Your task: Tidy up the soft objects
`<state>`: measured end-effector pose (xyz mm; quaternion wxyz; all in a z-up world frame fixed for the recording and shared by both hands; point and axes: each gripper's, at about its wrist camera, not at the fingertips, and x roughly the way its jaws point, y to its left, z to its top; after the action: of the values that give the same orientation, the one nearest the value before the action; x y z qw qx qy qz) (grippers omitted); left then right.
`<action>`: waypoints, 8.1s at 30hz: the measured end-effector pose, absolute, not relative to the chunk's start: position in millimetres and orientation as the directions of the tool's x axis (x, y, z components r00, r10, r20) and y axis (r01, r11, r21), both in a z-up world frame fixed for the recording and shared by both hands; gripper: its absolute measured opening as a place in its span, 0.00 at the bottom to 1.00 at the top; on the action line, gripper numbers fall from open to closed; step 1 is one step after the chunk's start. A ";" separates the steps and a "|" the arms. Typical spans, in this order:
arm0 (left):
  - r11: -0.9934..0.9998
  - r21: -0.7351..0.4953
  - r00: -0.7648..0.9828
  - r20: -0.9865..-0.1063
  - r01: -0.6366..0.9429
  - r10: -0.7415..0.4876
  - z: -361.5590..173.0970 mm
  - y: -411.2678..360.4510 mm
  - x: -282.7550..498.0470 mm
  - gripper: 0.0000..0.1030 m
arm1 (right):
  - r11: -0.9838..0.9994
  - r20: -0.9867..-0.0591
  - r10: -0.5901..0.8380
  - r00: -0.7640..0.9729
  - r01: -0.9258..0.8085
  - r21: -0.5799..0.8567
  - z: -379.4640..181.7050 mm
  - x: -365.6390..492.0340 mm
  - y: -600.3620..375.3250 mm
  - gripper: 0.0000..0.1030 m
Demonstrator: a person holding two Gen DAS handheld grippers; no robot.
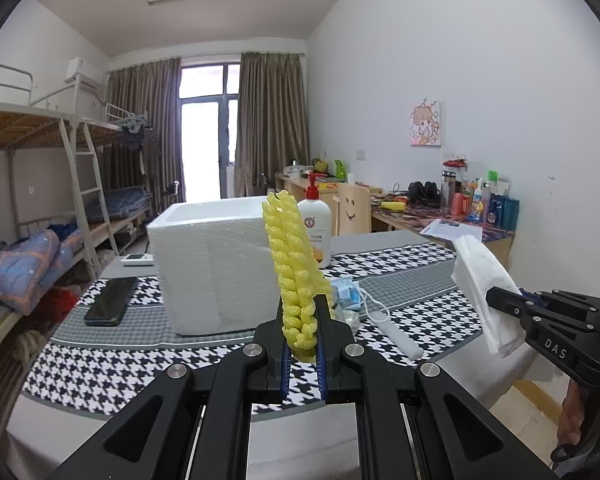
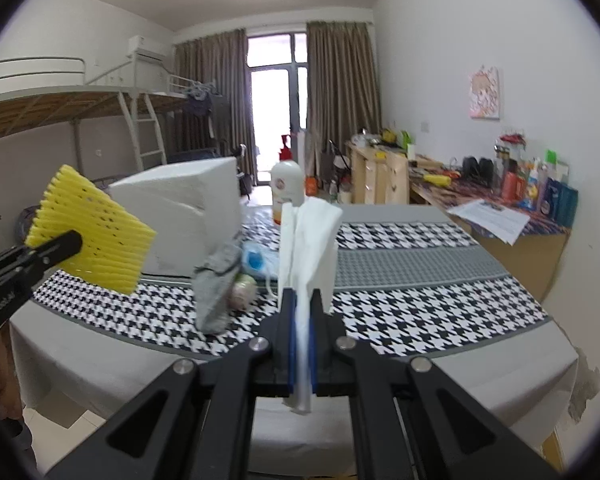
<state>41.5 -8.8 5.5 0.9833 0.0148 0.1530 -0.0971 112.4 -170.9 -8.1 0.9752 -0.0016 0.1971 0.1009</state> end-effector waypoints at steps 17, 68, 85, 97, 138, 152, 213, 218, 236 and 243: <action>0.994 0.023 0.968 -0.232 0.107 -0.098 18.1 20.0 -11.1 0.10 | 0.945 -0.297 0.320 0.899 -0.327 0.028 11.2 77.2 -138.5 0.07; 1.000 0.005 0.964 -0.267 0.005 -0.003 70.8 79.0 116.8 0.10 | 0.902 -0.337 0.410 0.848 -0.431 0.013 66.9 208.8 -72.8 0.07; 1.000 0.016 0.968 -0.251 0.025 -0.021 88.7 81.8 159.8 0.10 | 0.891 -0.351 0.426 0.834 -0.453 0.005 84.6 258.9 -63.3 0.07; 0.999 0.003 0.956 -0.289 0.052 -0.049 83.3 81.5 196.0 0.10 | 0.894 -0.374 0.422 0.826 -0.448 0.018 83.4 280.8 -65.3 0.07; 1.000 -0.015 0.959 -0.284 -0.012 0.008 80.1 100.8 210.4 0.99 | 0.917 -0.379 0.371 0.848 -0.399 0.004 83.2 283.6 -55.2 0.07; 0.993 0.009 0.955 -0.271 -0.120 0.118 76.1 137.4 187.7 0.99 | 0.879 -0.379 0.445 0.811 -0.476 0.013 86.0 291.4 -19.6 0.07; 1.000 0.019 0.970 -0.240 -0.016 0.020 84.2 81.9 126.7 0.99 | 0.914 -0.271 0.393 0.879 -0.407 0.006 100.1 220.6 -72.6 0.99; 1.000 0.005 0.974 -0.224 -0.015 0.016 88.9 59.8 116.9 0.99 | 0.913 -0.257 0.398 0.881 -0.407 0.018 103.0 209.2 -94.2 0.99; 0.996 0.010 0.972 -0.220 0.089 -0.085 58.9 23.5 68.6 0.99 | 0.947 -0.214 0.320 0.923 -0.317 0.050 60.7 138.8 -144.4 0.99; 0.995 0.011 0.969 -0.230 0.096 -0.091 20.4 19.3 48.0 0.99 | 0.962 -0.213 0.274 0.938 -0.267 0.063 30.4 117.0 -155.4 0.99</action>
<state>48.0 19.3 20.4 0.9921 0.0111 0.1156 -0.0473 117.0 -155.4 30.4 0.9842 0.0164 0.1103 0.1374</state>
